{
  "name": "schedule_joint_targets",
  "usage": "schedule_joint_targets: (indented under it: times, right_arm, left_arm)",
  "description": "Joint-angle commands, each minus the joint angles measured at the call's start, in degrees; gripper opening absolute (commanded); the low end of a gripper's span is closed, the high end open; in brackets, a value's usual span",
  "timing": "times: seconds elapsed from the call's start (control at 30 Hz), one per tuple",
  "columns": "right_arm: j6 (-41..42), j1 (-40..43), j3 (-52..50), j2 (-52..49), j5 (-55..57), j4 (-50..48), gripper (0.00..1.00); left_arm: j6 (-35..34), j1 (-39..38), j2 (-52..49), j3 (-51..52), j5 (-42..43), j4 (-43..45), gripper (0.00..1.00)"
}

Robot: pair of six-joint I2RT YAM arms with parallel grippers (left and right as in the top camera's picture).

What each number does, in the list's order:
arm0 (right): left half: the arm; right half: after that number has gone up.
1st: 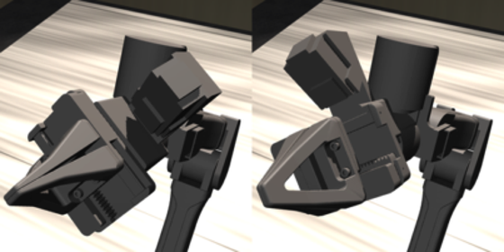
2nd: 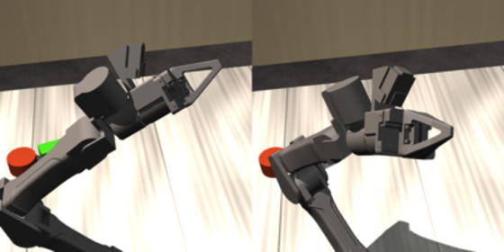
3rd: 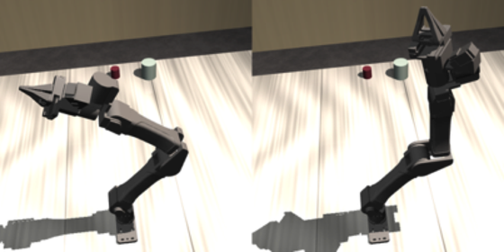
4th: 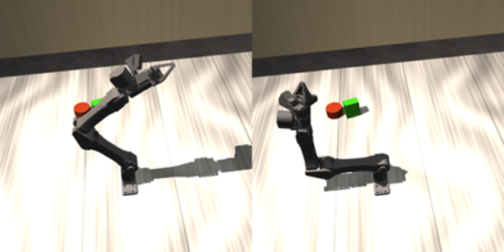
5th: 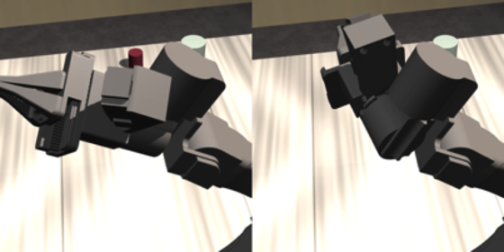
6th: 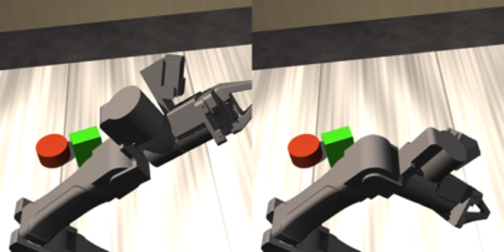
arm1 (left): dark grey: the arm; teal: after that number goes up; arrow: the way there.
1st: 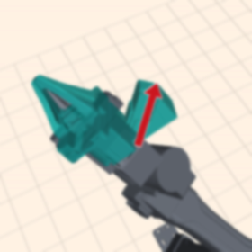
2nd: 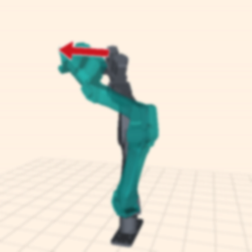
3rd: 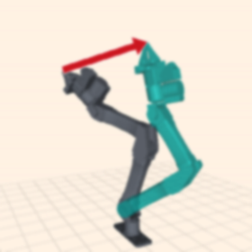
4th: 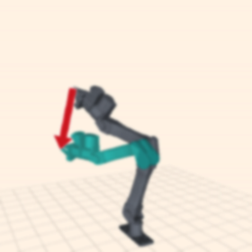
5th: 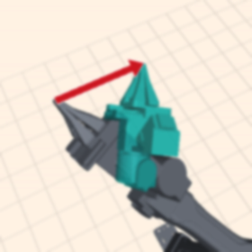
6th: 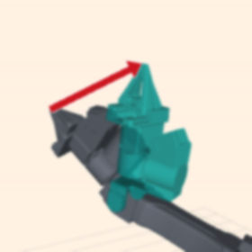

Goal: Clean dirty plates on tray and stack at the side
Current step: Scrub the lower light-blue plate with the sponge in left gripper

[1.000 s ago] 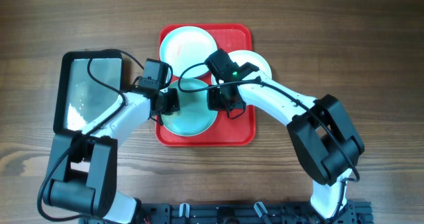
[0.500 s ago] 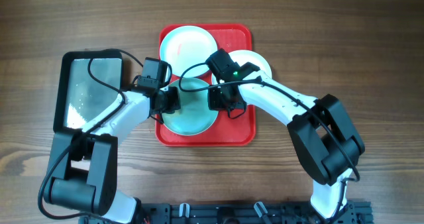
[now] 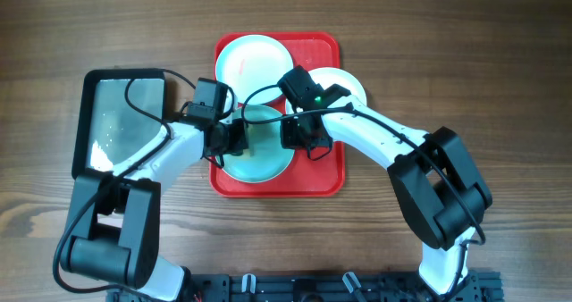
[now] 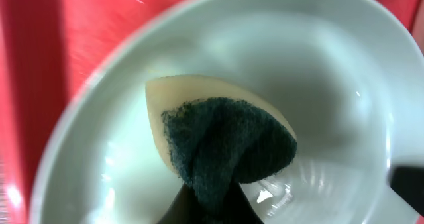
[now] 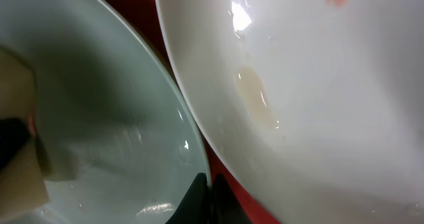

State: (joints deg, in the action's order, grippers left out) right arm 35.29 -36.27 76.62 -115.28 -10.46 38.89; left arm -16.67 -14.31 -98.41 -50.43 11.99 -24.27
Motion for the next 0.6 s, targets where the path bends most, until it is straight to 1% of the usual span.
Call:
schedule_joint_targets:
  times: [0.0,0.2,0.4,0.57]
  right_arm:
    - [-0.61,-0.50,-0.24,-0.66,-3.10,-0.92,0.04]
    - [-0.61,-0.50,-0.24,-0.66,-3.08,-0.98,0.04]
    - [-0.61,-0.50,-0.24,-0.66,-3.08,-1.01,0.04]
    - [-0.66,-0.50,-0.24,-0.66,-3.08,-0.98,0.04]
  left_arm:
    - [-0.52,-3.65,-3.76,2.60,5.44,-2.49,0.06]
    - [-0.52,-6.08,-3.76,2.60,6.51,-4.35,0.07]
    - [-0.52,-6.40,-3.69,2.16,6.69,-5.22,0.04]
    - [-0.20,-6.38,-3.56,-1.97,6.60,-8.90,0.04]
